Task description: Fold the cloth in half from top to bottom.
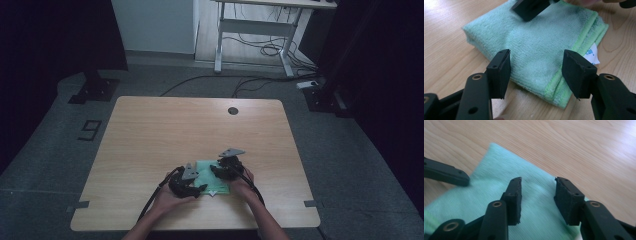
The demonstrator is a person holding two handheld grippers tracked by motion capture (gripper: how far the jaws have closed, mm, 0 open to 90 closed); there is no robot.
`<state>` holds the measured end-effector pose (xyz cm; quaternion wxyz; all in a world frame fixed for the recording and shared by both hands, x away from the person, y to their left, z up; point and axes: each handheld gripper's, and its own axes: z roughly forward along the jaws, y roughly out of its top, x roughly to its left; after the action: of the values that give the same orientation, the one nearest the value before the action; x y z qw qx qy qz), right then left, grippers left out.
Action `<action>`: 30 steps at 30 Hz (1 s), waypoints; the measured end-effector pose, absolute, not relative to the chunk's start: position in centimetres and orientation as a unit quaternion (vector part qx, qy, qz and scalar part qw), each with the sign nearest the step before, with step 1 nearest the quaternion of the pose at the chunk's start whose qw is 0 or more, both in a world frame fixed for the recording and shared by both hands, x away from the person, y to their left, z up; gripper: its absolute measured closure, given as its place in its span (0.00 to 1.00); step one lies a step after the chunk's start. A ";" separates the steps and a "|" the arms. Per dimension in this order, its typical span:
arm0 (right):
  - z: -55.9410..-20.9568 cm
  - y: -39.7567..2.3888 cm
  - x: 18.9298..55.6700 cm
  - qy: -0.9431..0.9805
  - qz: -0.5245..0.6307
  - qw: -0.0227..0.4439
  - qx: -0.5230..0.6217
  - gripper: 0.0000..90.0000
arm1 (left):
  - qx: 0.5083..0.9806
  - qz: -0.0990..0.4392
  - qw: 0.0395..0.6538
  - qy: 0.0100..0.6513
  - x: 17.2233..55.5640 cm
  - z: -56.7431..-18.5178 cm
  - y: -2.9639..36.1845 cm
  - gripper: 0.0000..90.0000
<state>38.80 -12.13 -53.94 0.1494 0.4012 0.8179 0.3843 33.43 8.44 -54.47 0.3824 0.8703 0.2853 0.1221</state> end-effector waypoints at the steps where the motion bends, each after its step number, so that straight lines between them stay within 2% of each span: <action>1: -54.0 -12.9 38.6 0.812 0.390 0.146 0.409 0.61 | 0.870 0.121 0.383 0.286 33.5 -54.5 8.5 0.45; 6: -53.4 -15.2 36.2 0.808 0.402 0.156 0.402 0.56 | 0.870 0.121 0.382 0.288 33.5 -54.5 8.4 0.44; 12: -54.5 -15.4 33.4 0.830 0.390 0.148 0.371 0.53 | 0.870 0.126 0.380 0.287 33.8 -54.6 8.3 0.44; 30: -55.2 -15.0 39.5 0.799 0.402 0.149 0.420 0.51 | 0.867 0.130 0.366 0.310 40.9 -54.2 8.3 0.45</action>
<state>39.48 -14.95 -55.15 0.1492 0.4204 0.7994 0.4025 40.85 8.30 -54.21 0.3665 0.8675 0.3103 0.1301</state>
